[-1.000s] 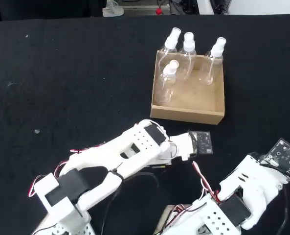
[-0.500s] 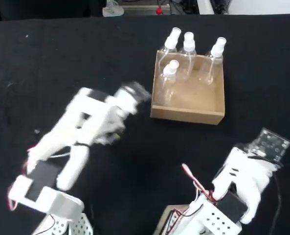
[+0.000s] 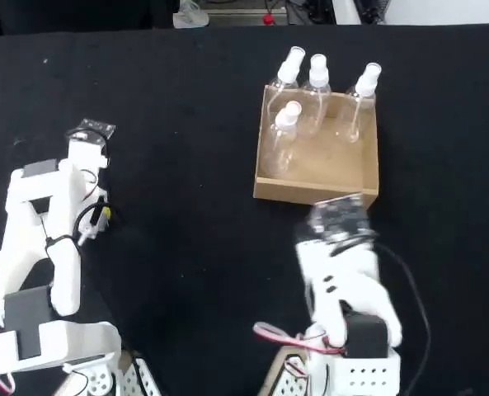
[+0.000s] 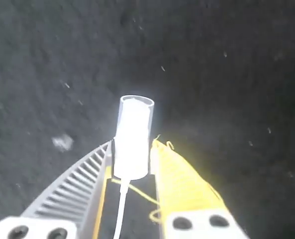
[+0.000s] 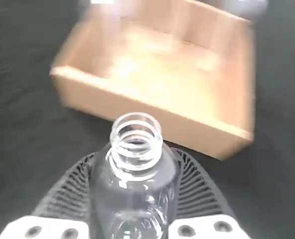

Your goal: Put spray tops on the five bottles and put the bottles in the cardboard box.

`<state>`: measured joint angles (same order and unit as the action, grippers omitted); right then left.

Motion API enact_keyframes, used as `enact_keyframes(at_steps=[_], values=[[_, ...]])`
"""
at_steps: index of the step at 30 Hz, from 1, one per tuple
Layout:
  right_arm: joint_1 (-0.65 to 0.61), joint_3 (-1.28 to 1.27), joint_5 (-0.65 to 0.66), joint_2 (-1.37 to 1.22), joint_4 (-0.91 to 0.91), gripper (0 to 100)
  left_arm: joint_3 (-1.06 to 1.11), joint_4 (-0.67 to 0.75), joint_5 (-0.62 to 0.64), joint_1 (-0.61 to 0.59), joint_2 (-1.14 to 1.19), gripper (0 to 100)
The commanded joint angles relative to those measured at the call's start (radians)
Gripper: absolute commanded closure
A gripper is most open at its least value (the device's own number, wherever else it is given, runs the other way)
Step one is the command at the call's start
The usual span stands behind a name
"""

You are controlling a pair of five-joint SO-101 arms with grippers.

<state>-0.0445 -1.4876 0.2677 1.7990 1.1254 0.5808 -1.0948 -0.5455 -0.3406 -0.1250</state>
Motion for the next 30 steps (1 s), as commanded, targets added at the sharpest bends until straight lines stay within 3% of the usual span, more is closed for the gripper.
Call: enact_keyframes(at_steps=[1, 4, 13, 21, 30], values=[[-0.18, 0.059, 0.006, 0.085, 0.011, 98.6, -0.024, -0.06, 0.003, -0.002, -0.046, 79], [-0.222, 0.036, 0.005, 0.09, 0.028, 98.7, -0.07, -0.084, -0.008, -0.007, -0.044, 78], [-0.199, 0.013, 0.003, 0.094, 0.041, 98.7, -0.085, -0.146, -0.287, -0.008, -0.043, 78], [-0.199, 0.01, -0.037, 0.094, 0.043, 98.7, -0.096, -0.025, -0.292, -0.01, 0.103, 78], [-0.198, 0.01, -0.041, 0.094, 0.041, 98.7, -0.099, -0.026, -0.293, 0.015, 0.114, 81]])
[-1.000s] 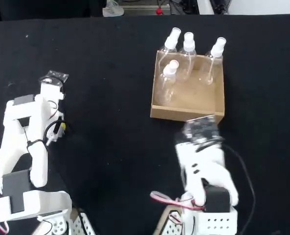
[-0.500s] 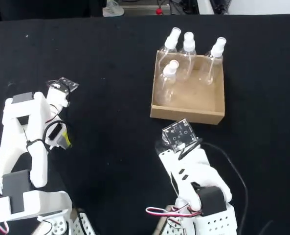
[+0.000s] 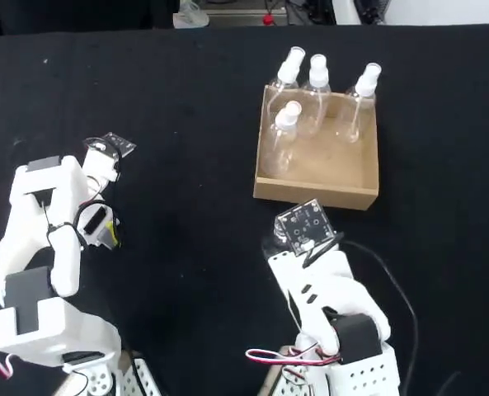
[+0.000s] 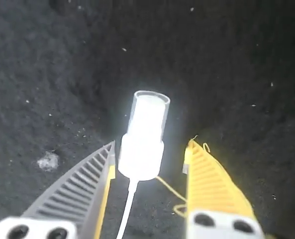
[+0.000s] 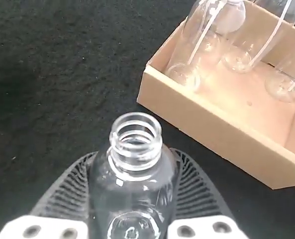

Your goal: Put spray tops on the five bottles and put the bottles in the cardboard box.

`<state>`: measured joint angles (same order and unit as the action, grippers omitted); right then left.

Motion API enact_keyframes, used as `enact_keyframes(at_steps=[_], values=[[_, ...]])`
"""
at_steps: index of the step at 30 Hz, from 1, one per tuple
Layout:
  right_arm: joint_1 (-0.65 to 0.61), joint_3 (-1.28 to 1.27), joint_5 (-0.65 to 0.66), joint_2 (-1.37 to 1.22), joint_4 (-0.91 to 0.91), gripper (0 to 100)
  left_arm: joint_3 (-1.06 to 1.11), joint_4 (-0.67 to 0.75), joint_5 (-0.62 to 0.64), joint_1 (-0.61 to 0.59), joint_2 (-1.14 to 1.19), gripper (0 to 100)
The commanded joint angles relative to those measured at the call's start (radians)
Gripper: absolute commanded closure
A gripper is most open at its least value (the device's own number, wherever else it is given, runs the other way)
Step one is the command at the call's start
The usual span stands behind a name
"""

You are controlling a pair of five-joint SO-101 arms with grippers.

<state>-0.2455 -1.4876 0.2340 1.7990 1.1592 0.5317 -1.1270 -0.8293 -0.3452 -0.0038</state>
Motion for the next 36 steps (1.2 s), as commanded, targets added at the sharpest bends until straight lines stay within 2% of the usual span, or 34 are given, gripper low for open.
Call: enact_keyframes(at_steps=[1, 5, 10, 14, 17, 25, 28, 32, 36], values=[[0.003, 0.01, -0.008, 0.094, 0.008, 98.7, -0.048, 0.006, -0.009, 0.022, -0.008, 84], [0.005, 0.01, -0.009, 0.094, 0.005, 98.7, -0.042, 0.0, -0.005, 0.064, -0.008, 97], [0.006, -0.002, -0.005, 0.094, 0.003, 98.7, -0.097, -0.106, 0.014, 0.136, -0.014, 95], [0.003, -0.001, -0.011, 0.094, 0.002, 98.7, -0.262, -0.265, 0.15, 0.165, -0.098, 95], [0.002, 0.002, -0.012, 0.096, -0.005, 98.7, -0.331, -0.327, 0.233, 0.197, -0.216, 95], [-0.002, -0.002, -0.012, 0.096, -0.17, 98.7, -0.268, -0.219, 0.543, 0.229, -0.465, 95], [-0.064, 0.004, -0.012, 0.096, -0.308, 98.7, -0.269, -0.218, 0.641, 0.236, -0.554, 95], [-0.196, -0.004, -0.012, 0.087, -0.48, 98.7, -0.26, -0.166, 0.68, 0.266, -0.674, 95], [-0.265, -0.025, -0.012, 0.085, -0.652, 98.7, -0.254, -0.092, 0.706, 0.275, -0.76, 95]])
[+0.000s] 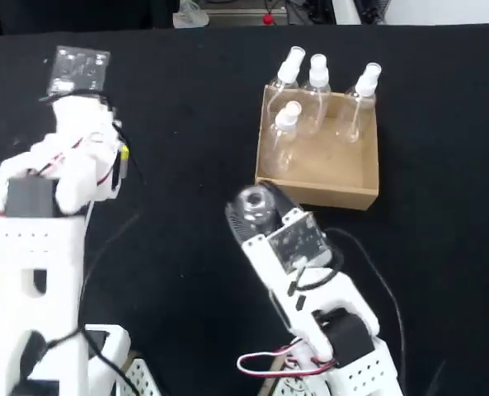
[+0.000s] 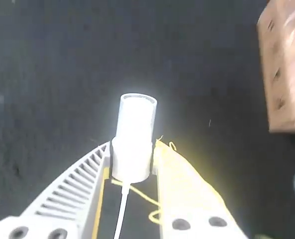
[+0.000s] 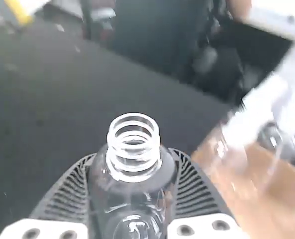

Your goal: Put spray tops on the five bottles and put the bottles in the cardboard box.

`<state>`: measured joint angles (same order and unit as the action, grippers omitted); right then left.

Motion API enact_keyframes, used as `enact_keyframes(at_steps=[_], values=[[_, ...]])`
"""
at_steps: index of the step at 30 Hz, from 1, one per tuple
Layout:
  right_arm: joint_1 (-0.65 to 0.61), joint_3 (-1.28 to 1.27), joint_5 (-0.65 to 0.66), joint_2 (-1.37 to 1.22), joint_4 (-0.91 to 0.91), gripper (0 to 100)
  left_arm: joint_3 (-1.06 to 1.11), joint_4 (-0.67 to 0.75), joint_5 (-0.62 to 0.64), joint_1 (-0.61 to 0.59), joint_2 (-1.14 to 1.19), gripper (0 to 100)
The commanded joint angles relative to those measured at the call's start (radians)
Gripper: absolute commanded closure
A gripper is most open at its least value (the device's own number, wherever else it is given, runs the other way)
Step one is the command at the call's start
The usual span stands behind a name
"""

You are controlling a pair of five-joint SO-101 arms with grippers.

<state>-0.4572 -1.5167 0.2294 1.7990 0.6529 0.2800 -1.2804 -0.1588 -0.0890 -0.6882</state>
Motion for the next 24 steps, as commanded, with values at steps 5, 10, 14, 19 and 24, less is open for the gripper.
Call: enact_keyframes(at_steps=[5, 10, 14, 19, 24], values=[[-0.087, 0.024, -0.008, 0.082, -0.342, 98.8, 0.025, 0.249, 0.178, 0.021, -0.132, 95], [-0.147, 0.03, -0.008, 0.008, -0.394, 98.8, 0.025, 0.319, 0.247, 0.09, -0.133, 95], [-0.15, 0.008, -0.008, -0.077, -0.413, 98.8, 0.058, 0.336, 0.25, 0.177, -0.146, 95], [-0.15, -0.042, -0.008, -0.17, -0.505, 98.8, 0.07, 0.341, 0.252, 0.217, -0.18, 95], [-0.146, -0.068, -0.018, -0.248, -0.508, 98.8, 0.128, 0.428, 0.252, 0.262, -0.262, 95]])
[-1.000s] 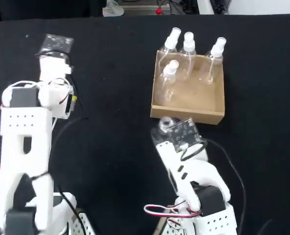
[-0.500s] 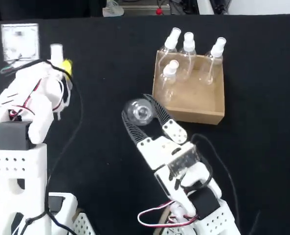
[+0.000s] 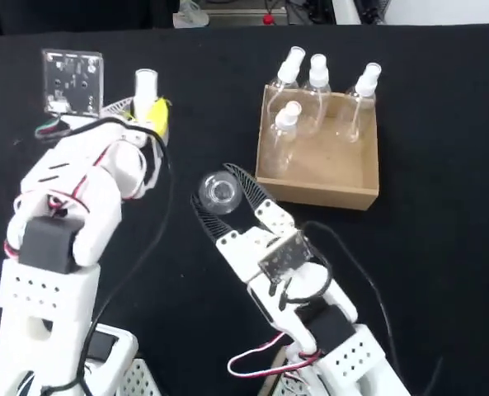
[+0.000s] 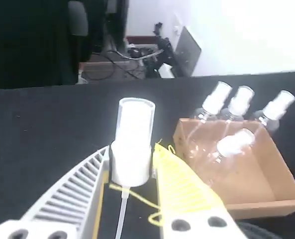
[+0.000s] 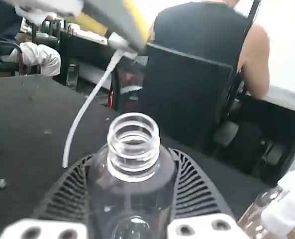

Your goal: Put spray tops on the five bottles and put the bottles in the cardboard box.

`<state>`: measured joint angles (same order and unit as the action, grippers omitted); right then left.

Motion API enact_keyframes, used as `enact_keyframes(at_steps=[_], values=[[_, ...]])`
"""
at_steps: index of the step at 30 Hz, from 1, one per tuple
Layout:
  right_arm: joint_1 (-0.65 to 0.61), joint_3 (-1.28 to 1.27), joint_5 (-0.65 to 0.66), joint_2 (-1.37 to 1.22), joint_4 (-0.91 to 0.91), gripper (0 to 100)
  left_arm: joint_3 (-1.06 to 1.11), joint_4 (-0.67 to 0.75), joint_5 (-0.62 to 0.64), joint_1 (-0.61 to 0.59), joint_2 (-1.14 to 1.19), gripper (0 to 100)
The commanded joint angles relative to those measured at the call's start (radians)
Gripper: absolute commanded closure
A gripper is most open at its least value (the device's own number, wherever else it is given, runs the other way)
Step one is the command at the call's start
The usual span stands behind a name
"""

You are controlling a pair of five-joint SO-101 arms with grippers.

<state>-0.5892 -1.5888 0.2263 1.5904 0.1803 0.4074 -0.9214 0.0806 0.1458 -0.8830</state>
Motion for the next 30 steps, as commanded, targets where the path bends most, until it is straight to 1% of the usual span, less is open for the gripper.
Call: enact_keyframes(at_steps=[1, 4, 6, 10, 13, 15, 22, 30], values=[[-0.014, 0.007, -0.041, -0.054, -0.035, 98.8, 0.019, 0.095, 0.012, 0.031, -0.097, 95], [0.005, 0.01, -0.118, -0.088, -0.035, 98.8, 0.094, 0.172, 0.012, 0.05, -0.193, 95], [0.026, 0.008, -0.141, -0.104, -0.035, 98.8, 0.15, 0.212, 0.012, 0.064, -0.275, 95], [0.035, -0.002, -0.144, -0.12, -0.037, 98.7, 0.282, 0.339, 0.012, 0.105, -0.425, 95], [0.034, -0.027, -0.138, -0.114, -0.041, 98.7, 0.354, 0.45, 0.012, 0.134, -0.5, 95], [0.035, -0.035, -0.138, -0.113, -0.041, 98.7, 0.381, 0.496, 0.012, 0.157, -0.519, 95], [0.035, -0.036, -0.137, -0.113, -0.037, 98.7, 0.387, 0.514, 0.012, 0.305, -0.519, 95], [0.035, -0.036, -0.137, -0.113, -0.037, 98.7, 0.389, 0.505, 0.012, 0.326, -0.528, 95]])
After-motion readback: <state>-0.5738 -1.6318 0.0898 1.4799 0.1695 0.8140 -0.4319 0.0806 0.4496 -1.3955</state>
